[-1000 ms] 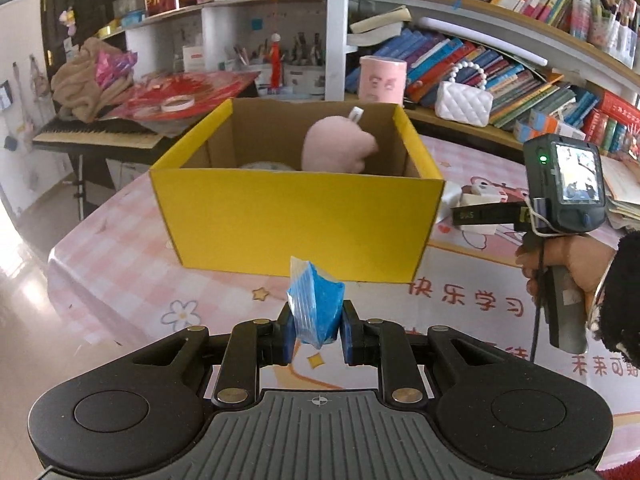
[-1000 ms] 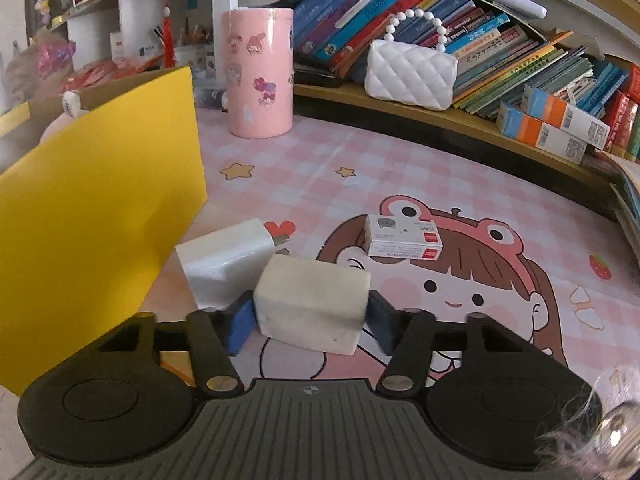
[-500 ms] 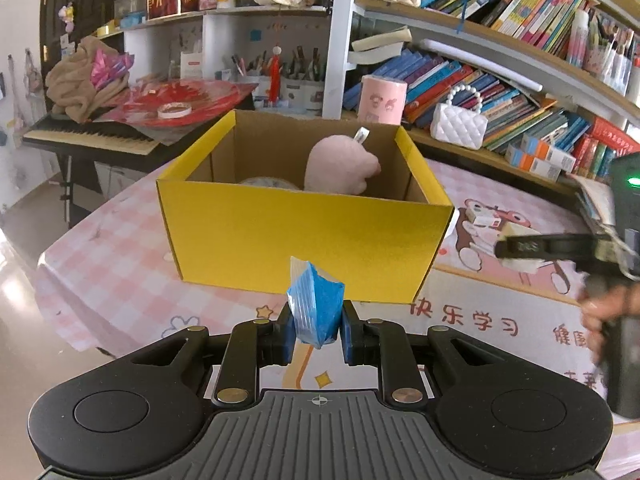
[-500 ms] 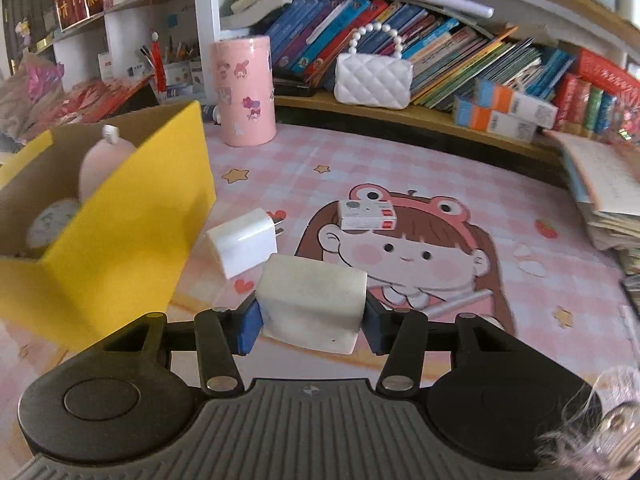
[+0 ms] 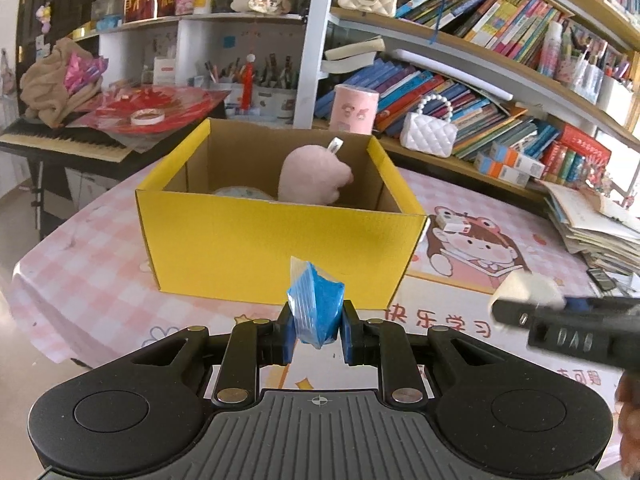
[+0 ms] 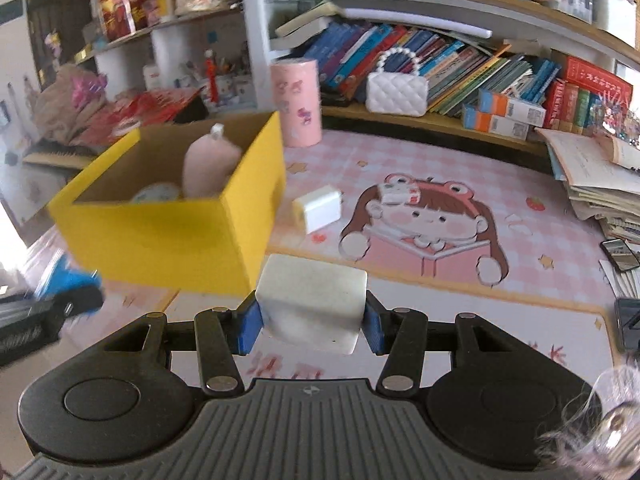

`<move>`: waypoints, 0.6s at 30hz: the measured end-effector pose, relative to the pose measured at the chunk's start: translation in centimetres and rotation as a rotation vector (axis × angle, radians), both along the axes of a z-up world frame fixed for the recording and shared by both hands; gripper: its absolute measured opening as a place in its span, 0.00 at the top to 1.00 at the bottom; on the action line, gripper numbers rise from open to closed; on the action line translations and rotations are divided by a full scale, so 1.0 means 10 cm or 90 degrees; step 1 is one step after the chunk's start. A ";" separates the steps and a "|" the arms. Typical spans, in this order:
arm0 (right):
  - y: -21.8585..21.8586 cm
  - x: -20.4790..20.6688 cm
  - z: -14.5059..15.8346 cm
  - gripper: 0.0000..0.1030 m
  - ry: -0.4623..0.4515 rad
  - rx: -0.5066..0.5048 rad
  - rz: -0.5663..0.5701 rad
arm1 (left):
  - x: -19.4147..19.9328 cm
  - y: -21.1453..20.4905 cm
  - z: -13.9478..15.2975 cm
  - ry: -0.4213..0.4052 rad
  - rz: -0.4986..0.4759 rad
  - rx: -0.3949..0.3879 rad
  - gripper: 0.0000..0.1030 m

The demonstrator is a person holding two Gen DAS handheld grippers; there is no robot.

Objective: Organize objects
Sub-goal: 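Grasp the white block with the right gripper and lift while the left holds the blue packet, then carry the blue packet and white block over the yellow box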

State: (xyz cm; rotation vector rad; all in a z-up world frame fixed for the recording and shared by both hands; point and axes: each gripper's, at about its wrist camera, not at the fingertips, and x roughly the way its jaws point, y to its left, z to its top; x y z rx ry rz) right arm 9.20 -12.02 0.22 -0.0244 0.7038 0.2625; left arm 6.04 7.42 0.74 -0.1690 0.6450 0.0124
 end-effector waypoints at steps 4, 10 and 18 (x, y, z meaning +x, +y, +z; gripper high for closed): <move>0.11 -0.14 0.02 0.53 -0.005 -0.011 0.014 | -0.09 0.05 0.02 -0.007 -0.014 -0.005 0.80; 0.22 -0.31 0.04 0.53 -0.007 -0.012 0.011 | -0.21 0.18 0.03 -0.010 -0.017 -0.012 0.80; 0.41 -0.49 0.05 0.53 -0.008 -0.007 0.012 | -0.33 0.36 0.06 -0.017 -0.027 -0.010 0.80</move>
